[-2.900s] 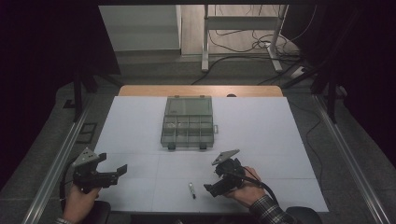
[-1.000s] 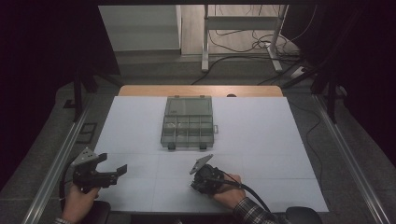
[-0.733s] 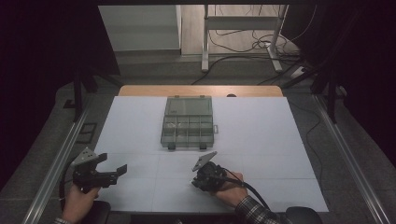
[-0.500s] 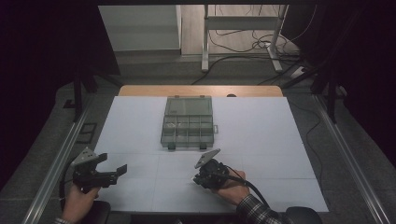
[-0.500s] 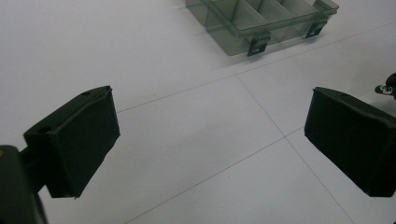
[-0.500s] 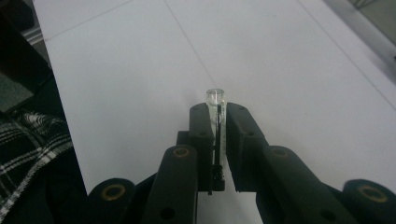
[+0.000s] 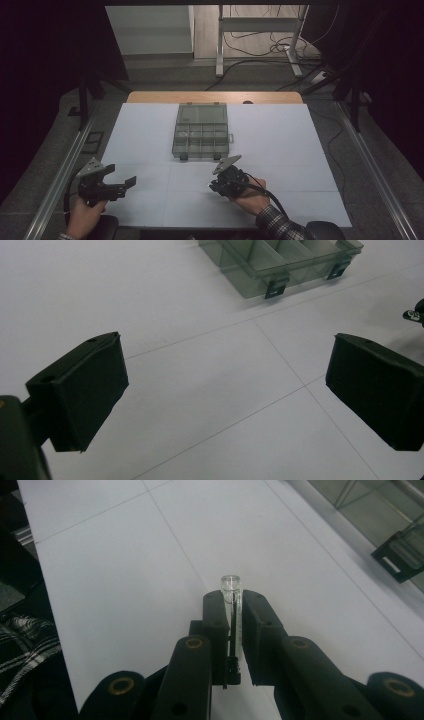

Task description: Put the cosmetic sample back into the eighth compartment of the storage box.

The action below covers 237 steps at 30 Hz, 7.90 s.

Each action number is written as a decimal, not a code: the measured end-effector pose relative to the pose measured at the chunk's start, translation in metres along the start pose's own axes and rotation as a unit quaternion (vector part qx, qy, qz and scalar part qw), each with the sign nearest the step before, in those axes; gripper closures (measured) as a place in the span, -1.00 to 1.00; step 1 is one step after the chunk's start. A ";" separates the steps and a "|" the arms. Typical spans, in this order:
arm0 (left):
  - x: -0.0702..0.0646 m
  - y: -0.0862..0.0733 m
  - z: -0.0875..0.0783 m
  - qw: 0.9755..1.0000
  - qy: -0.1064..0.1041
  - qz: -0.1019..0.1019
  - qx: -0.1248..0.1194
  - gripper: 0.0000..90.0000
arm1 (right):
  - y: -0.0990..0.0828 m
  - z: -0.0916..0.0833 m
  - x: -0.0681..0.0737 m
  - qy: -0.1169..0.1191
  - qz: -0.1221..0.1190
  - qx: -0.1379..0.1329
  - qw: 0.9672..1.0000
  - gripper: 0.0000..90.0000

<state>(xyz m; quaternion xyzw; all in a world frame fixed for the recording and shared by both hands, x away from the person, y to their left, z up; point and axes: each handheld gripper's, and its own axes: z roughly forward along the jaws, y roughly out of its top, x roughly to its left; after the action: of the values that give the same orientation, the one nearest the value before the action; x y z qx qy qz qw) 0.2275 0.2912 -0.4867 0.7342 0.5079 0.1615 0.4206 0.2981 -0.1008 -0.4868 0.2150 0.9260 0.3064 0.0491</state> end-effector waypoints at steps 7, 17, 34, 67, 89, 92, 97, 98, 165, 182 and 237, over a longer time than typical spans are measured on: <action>0.000 0.000 0.000 1.000 0.001 0.002 0.002 -0.92 | 0.001 -0.003 -0.007 -0.004 0.005 -0.009 1.000 0.80; 0.000 0.000 0.001 1.000 0.002 -0.002 0.003 -0.92 | 0.005 -0.007 -0.023 -0.007 0.025 -0.027 0.999 0.80; 0.000 0.000 0.001 1.000 0.001 -0.004 0.003 -0.92 | 0.016 -0.009 -0.043 -0.023 0.036 -0.045 0.998 0.80; 0.001 0.000 0.001 1.000 0.000 -0.005 0.004 -0.91 | 0.036 -0.009 -0.074 -0.050 0.056 -0.062 0.995 0.79; 0.002 0.000 0.001 1.000 -0.002 -0.007 0.004 -0.91 | 0.046 -0.001 -0.099 -0.071 0.072 -0.064 0.993 0.79; 0.002 0.000 0.001 1.000 -0.003 -0.007 0.004 -0.91 | 0.047 0.001 -0.102 -0.074 0.075 -0.063 0.992 0.79; 0.002 0.000 0.001 1.000 -0.002 -0.007 0.004 -0.91 | 0.048 0.005 -0.107 -0.079 0.080 -0.058 0.992 0.79; 0.002 0.000 0.001 1.000 -0.002 -0.007 0.004 -0.91 | 0.047 0.007 -0.109 -0.082 0.081 -0.056 0.992 0.79; 0.003 0.000 0.001 1.000 -0.009 -0.012 0.002 -0.91 | 0.039 0.005 -0.108 -0.056 0.103 -0.021 0.993 -0.48; 0.003 0.000 0.001 1.000 -0.009 -0.012 0.002 -0.91 | 0.031 -0.012 -0.097 -0.044 0.089 -0.027 0.995 -0.78; 0.004 0.000 0.001 1.000 -0.011 -0.016 -0.001 -0.91 | -0.015 -0.051 -0.071 -0.062 0.069 -0.043 0.995 -0.94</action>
<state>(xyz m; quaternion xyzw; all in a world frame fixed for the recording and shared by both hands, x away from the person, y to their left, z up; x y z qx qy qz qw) 0.2296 0.2942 -0.4879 0.7271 0.5150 0.1471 0.4295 0.3457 -0.1697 -0.4578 0.2952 0.8899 0.3346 0.0946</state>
